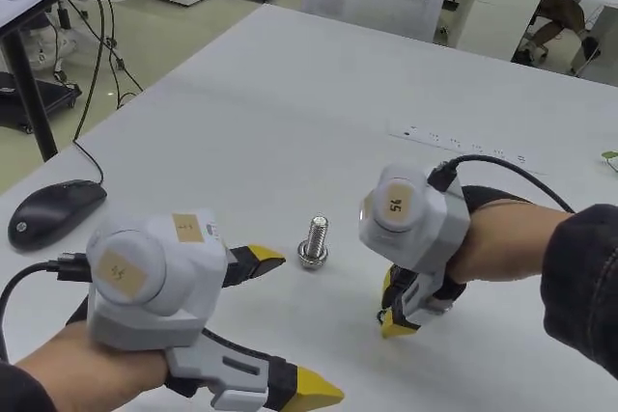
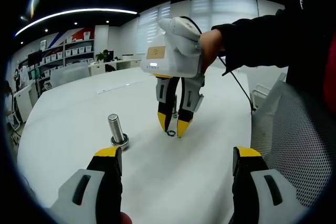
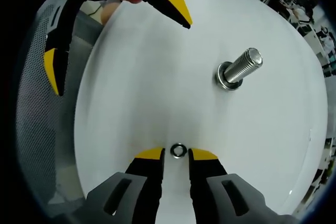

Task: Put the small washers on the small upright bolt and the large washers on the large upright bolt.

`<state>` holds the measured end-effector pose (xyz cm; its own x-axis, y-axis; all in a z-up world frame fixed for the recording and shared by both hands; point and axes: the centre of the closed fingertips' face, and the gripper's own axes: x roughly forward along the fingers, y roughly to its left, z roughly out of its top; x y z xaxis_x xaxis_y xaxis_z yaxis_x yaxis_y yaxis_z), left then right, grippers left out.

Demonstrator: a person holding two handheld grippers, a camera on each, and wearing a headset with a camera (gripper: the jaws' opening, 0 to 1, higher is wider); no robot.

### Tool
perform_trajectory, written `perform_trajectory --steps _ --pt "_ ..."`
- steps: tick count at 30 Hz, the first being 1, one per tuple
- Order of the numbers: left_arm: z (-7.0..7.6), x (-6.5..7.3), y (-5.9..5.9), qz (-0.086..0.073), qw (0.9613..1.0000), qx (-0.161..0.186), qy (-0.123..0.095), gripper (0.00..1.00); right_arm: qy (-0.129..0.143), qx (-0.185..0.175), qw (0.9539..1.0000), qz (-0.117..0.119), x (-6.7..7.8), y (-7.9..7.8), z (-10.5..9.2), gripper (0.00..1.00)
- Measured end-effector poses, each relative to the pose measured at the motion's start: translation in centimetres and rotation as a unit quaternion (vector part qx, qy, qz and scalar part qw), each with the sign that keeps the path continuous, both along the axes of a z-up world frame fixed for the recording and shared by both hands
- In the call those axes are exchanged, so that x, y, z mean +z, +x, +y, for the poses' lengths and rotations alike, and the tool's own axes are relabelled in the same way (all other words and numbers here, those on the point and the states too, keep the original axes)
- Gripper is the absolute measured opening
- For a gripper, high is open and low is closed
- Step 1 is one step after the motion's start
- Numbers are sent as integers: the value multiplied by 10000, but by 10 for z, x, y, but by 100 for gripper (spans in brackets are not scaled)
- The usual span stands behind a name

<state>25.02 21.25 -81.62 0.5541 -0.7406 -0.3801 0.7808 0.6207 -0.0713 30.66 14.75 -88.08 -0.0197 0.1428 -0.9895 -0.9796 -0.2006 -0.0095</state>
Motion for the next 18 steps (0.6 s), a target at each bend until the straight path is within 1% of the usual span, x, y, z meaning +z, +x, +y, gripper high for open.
perform_trajectory --steps 2,18 --pt "0 0 0 -2 10000 0 0 87 0 15 10000 -32 0 0 0 16" --pt "-1 0 -1 2 10000 -16 20 87 -14 32 10000 -58 -1 0 -1 14"
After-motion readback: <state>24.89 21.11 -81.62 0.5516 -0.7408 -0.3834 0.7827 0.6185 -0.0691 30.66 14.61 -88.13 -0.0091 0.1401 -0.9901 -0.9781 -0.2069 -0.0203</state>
